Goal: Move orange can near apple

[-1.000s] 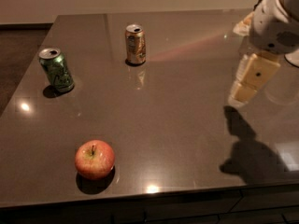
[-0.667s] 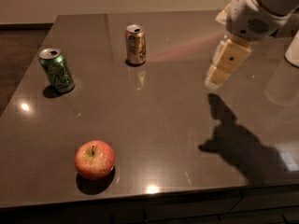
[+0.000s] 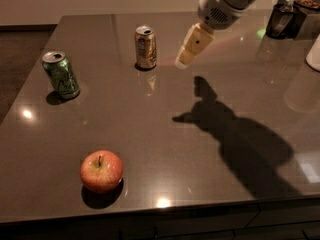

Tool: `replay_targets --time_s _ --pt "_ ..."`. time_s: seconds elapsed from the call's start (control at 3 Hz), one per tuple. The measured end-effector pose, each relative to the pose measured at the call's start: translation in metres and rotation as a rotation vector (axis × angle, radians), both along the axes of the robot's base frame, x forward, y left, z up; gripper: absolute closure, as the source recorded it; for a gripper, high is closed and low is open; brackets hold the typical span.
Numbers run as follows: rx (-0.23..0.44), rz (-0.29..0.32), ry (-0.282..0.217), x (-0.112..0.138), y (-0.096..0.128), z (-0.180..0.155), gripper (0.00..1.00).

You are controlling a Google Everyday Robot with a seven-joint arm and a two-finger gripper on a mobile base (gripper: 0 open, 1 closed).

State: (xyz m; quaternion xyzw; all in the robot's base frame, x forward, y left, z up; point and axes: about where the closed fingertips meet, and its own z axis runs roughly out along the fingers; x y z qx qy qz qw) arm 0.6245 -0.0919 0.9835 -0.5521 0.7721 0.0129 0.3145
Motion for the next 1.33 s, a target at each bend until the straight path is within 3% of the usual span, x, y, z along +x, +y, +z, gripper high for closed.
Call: replay_targets --time_s 0.67,1.33 --pt "0.111 -0.081 0.028 0.075 0.054 -0.02 0.0" --pt "0.166 -0.11 0.071 0.118 0.093 -0.044 0.0"
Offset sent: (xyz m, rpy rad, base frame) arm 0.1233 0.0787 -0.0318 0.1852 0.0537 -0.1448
